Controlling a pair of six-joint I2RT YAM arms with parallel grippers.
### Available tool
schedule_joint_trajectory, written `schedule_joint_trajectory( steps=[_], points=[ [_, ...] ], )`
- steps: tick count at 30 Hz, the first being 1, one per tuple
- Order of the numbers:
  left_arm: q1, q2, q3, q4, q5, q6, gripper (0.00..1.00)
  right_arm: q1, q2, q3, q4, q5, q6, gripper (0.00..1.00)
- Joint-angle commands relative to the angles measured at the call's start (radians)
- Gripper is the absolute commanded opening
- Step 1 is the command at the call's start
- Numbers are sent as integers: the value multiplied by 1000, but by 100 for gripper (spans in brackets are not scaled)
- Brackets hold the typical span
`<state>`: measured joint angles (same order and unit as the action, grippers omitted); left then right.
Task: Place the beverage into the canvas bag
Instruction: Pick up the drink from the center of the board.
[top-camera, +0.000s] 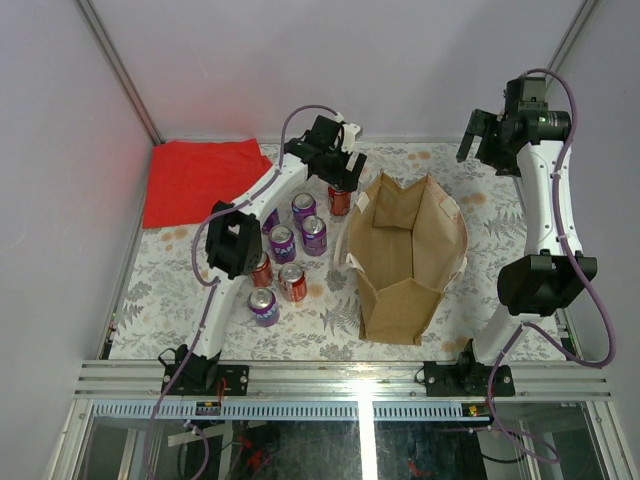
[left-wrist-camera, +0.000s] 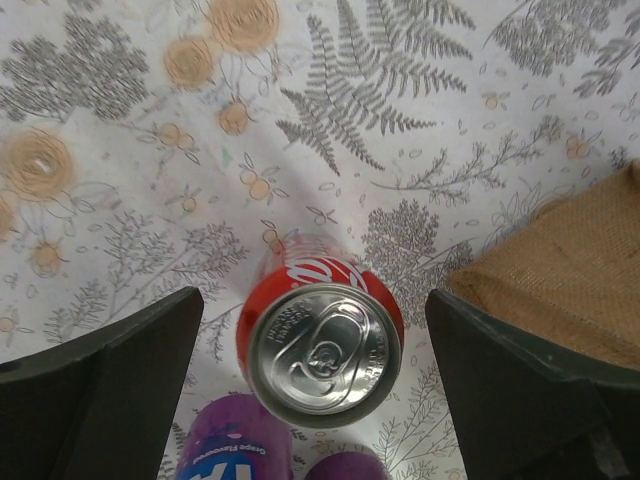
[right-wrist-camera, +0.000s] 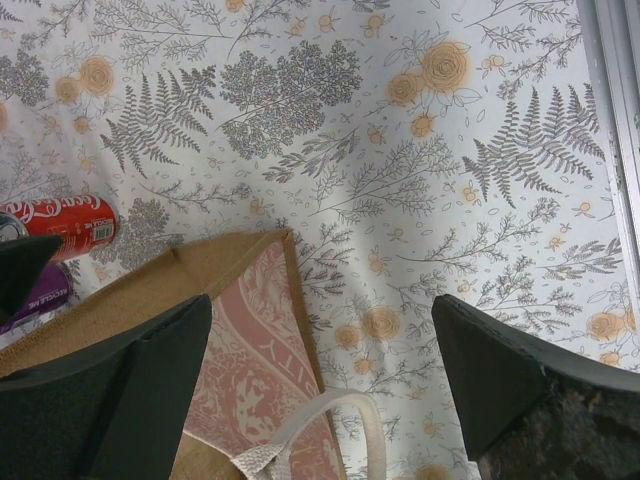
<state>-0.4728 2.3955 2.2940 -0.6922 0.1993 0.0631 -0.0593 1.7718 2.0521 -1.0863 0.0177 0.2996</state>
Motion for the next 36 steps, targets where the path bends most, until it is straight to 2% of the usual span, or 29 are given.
schedule_joint_trajectory(
  steps=[1, 9, 17, 19, 25, 36],
  points=[
    [-18, -13, -42, 23, -18, 32, 93, -11, -42, 25, -28, 7, 2, 99],
    [-19, -16, -56, 21, -40, 50, 90, -13, -61, -3, -13, -2, 8, 99],
    [-26, -14, -50, 2, -46, 69, 68, -13, -96, -40, -12, 9, 15, 98],
    [-26, -20, -53, -8, -49, 71, 55, -13, -103, -56, -7, 11, 18, 98],
    [-26, -47, -60, -28, -56, 70, 1, -13, -145, -113, 18, 1, 31, 98],
    [-26, -185, 34, -8, -119, 43, 0, -13, -159, -138, 29, -19, 27, 98]
  ],
)
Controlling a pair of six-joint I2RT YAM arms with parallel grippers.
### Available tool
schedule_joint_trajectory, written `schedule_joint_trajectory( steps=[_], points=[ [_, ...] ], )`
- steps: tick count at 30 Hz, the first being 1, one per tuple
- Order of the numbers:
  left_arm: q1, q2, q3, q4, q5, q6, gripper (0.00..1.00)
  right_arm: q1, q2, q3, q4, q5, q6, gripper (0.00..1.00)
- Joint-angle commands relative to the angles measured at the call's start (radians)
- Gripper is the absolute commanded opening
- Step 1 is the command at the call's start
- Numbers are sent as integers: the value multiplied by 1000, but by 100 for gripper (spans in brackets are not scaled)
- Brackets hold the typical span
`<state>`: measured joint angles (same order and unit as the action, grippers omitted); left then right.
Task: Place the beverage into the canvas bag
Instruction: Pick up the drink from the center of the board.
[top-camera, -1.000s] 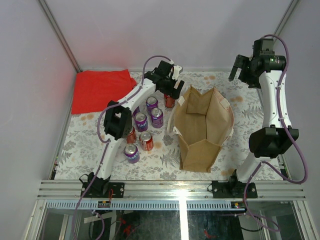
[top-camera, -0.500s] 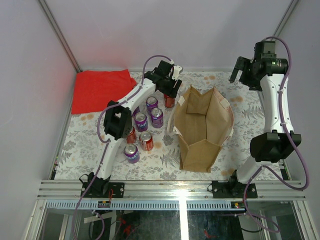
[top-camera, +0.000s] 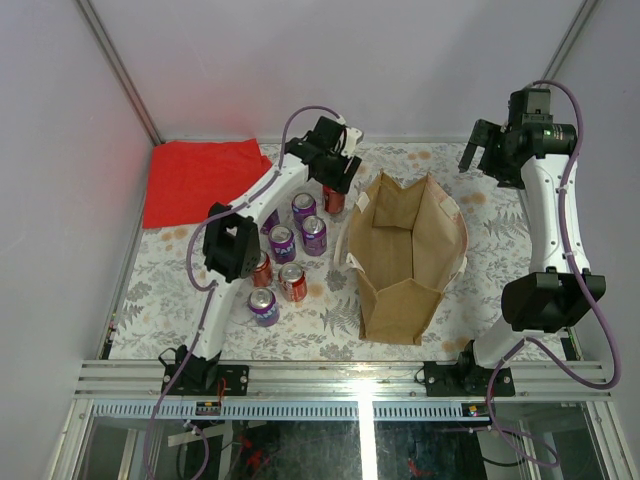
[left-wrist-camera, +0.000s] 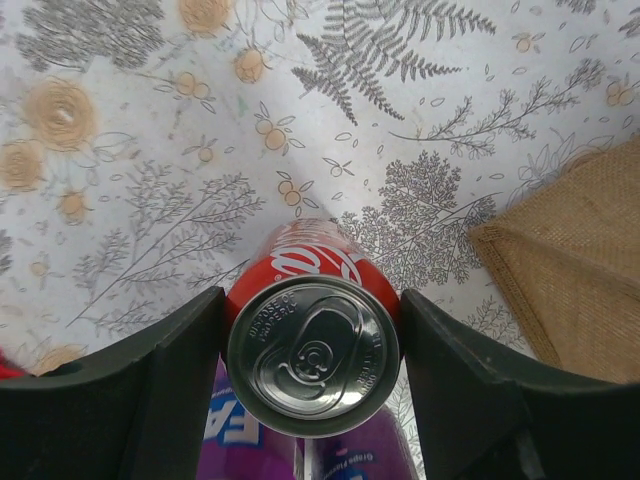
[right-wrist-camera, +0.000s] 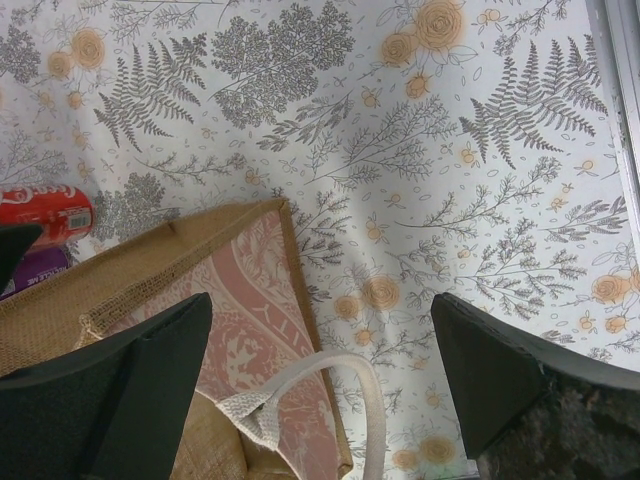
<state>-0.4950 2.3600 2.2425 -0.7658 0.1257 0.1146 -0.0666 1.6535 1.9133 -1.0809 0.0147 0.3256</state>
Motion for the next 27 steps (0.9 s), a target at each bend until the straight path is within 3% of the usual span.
schedule_joint_trajectory(
  steps=[1, 14, 27],
  points=[
    [-4, -173, 86, 80, -51, -7, 0, -6, -38, 2, 25, -19, 1, 98],
    [-8, -368, 149, 196, -33, -50, 0, -6, -46, -25, 41, -51, -5, 97],
    [-127, -527, 91, 245, 294, -146, 0, -6, -105, -97, 75, -74, 6, 97]
  ],
)
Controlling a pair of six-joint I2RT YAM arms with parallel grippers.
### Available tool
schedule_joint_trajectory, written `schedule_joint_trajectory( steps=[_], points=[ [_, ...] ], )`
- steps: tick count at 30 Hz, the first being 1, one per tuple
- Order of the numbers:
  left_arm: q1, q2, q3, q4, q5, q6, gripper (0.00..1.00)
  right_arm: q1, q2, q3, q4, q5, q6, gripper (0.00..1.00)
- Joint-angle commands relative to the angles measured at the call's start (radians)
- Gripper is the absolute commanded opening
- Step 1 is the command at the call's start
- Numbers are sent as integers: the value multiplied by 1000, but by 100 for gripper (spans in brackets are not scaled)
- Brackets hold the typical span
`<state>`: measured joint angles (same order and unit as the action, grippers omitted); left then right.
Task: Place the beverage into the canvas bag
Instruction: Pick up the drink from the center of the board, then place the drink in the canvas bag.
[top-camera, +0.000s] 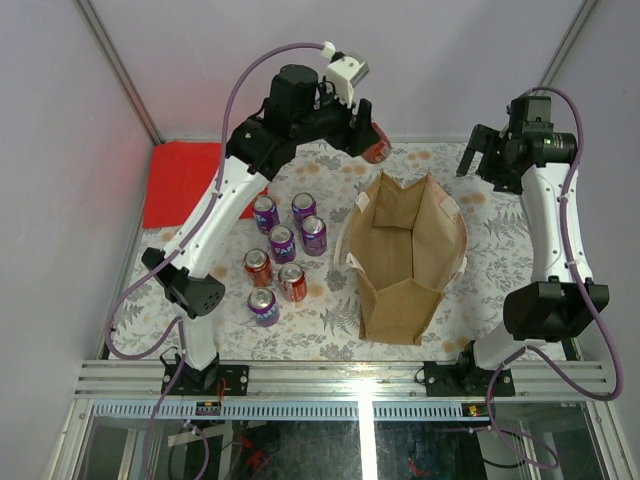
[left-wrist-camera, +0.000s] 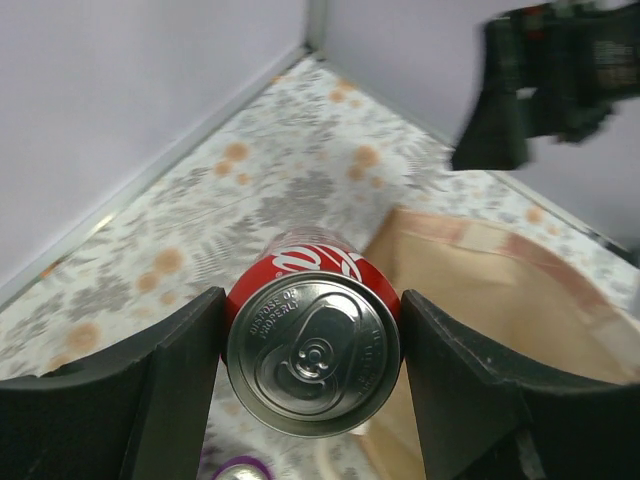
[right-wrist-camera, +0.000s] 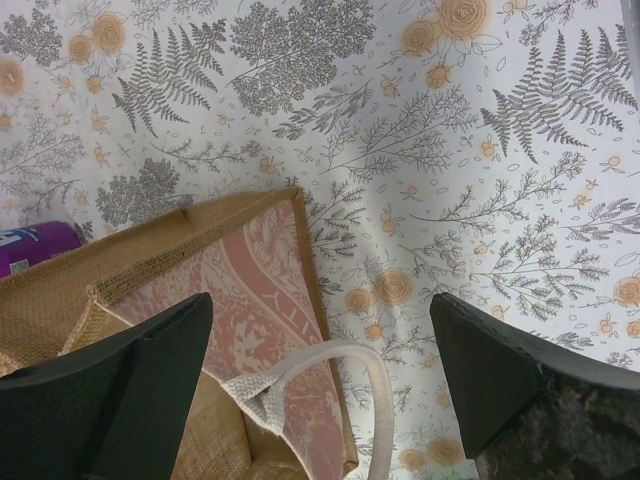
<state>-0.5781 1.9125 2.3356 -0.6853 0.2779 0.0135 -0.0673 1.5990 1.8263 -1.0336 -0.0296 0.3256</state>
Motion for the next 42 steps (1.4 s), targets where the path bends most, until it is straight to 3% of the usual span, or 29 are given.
schedule_joint_trajectory(
  steps=[1, 6, 13, 30, 42],
  points=[
    [-52, -83, -7, 163, 160, -47, 0, -5, -54, -13, 27, -30, 7, 97],
    [-98, -80, -23, 124, 260, -45, 0, -4, -72, -22, 28, -30, 5, 97],
    [-203, -82, -112, 66, 269, 38, 0, -5, -108, -54, 32, -33, 4, 97],
    [-331, 27, -315, 172, 78, 221, 0, -5, -139, -116, 15, -46, -10, 97],
    [-337, 156, -329, 268, -38, 274, 0, -5, -127, -141, 8, -55, -21, 97]
  ],
)
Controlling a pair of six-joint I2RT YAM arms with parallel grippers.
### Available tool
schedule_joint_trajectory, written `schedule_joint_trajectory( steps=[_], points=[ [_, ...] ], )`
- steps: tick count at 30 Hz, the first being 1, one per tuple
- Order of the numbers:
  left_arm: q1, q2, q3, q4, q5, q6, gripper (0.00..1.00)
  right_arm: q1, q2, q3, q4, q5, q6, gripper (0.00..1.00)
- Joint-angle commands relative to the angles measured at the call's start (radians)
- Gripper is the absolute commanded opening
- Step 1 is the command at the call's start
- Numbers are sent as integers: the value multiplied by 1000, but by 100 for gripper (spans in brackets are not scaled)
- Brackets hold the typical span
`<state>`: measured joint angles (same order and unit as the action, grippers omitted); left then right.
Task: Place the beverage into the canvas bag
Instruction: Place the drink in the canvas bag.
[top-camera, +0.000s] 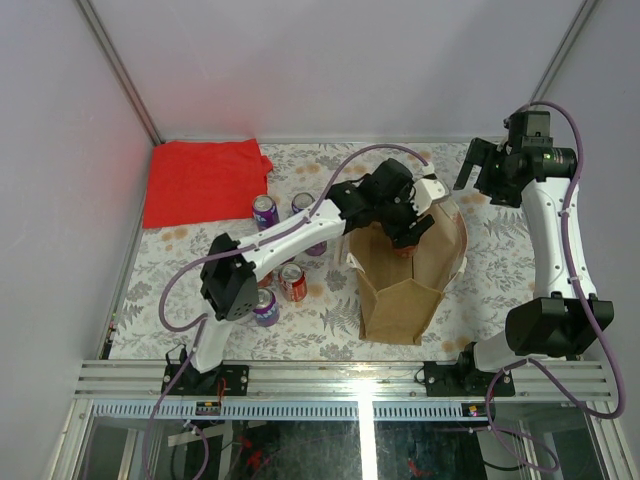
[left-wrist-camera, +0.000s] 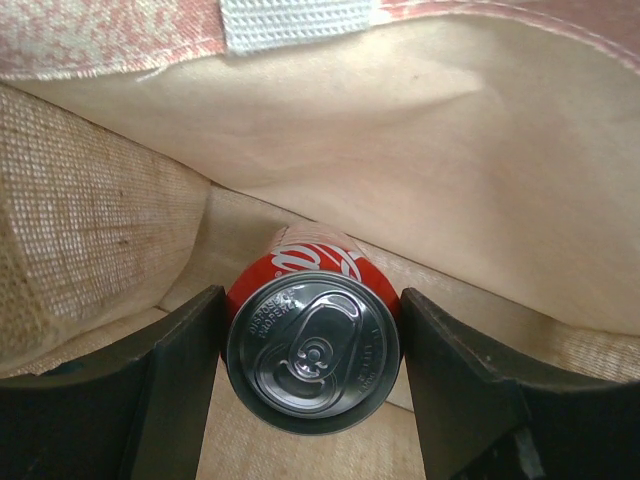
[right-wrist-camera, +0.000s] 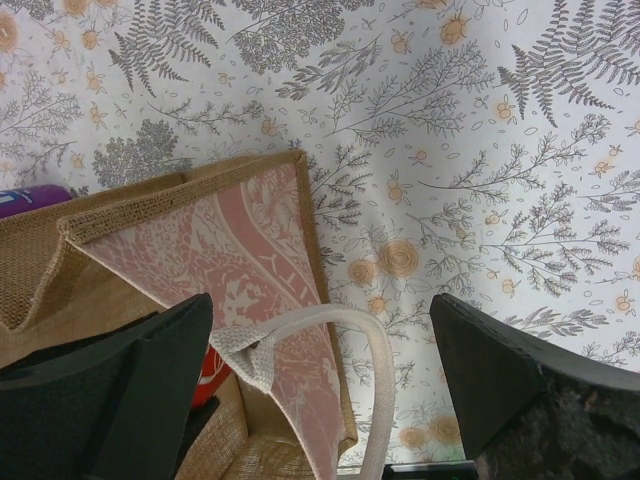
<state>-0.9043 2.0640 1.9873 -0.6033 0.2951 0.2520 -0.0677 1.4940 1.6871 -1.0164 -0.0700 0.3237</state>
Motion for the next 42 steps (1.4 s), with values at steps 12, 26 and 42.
schedule_joint_trajectory(
  steps=[12, 26, 42],
  points=[
    [-9, 78, 11, 249, -147, 61, 0, -4, -1, 23, -30, -13, -19, 97],
    [13, 130, -8, 301, -181, -9, 0, -4, -18, -4, -44, -10, -4, 96],
    [25, 191, -16, 367, -222, -33, 0, -4, 2, 2, -50, -11, -9, 96]
  ],
)
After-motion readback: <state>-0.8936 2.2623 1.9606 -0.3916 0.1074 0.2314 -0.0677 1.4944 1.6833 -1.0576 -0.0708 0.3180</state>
